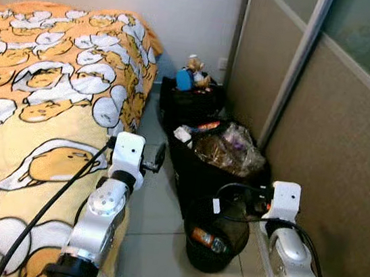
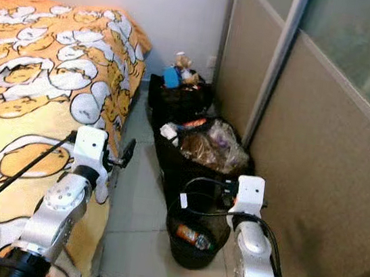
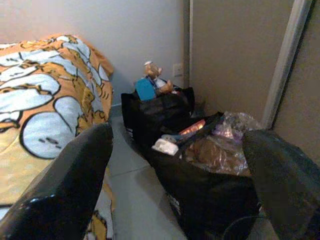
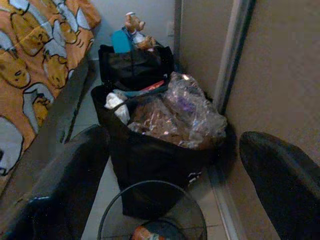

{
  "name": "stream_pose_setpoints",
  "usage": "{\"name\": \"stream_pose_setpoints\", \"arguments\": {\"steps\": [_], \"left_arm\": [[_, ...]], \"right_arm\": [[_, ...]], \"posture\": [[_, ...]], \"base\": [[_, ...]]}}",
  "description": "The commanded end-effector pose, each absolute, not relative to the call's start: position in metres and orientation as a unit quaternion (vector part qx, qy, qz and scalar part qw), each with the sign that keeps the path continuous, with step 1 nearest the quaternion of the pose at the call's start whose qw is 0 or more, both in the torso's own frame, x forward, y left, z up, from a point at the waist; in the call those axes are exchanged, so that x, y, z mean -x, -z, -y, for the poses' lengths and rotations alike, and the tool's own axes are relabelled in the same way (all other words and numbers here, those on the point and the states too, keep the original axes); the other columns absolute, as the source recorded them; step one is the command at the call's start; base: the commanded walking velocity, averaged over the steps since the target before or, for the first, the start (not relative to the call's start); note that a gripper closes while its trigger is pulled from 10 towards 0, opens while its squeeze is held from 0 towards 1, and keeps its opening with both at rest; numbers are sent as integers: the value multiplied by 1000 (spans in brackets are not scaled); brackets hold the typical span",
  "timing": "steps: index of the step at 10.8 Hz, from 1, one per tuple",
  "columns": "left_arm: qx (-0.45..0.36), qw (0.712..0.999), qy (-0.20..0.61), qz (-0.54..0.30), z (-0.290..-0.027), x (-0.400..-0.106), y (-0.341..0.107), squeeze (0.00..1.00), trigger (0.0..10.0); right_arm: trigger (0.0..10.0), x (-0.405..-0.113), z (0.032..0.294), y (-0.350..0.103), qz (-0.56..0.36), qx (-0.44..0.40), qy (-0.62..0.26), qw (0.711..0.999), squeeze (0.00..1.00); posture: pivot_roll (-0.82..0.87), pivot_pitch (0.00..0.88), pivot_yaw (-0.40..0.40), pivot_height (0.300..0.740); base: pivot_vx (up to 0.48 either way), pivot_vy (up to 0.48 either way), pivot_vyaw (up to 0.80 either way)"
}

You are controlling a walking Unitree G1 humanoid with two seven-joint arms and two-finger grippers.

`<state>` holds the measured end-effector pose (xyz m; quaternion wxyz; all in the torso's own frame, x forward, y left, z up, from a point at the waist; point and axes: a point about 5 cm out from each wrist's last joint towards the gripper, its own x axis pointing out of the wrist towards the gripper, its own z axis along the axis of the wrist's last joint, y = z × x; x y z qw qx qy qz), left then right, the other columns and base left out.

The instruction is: Clean up the room

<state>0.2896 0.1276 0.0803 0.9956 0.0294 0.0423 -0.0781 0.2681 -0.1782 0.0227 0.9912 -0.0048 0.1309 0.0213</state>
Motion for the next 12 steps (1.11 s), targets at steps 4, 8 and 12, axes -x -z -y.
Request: {"name": "stream_pose_setpoints", "arguments": {"steps": [4, 8, 12], "left_arm": [[-37, 995, 81, -42, -127, -293, -79, 0, 10000], [-33, 995, 80, -46, -125, -293, -77, 0, 10000], [-20, 996, 47, -68, -131, -292, -69, 0, 10000]], "right_arm": [[10000, -271, 180, -27, -125, 2, -25, 992, 0], [10000, -271, 180, -26, -131, 4, -30, 991, 0], [10000, -271, 179, -24, -134, -2, -32, 990, 0]], "posture": [[-170, 0, 57, 714], [-166, 0, 57, 714], [-162, 0, 61, 714]], "base": [[-236, 0, 0], [0, 226, 0], [0, 447, 0]]}}
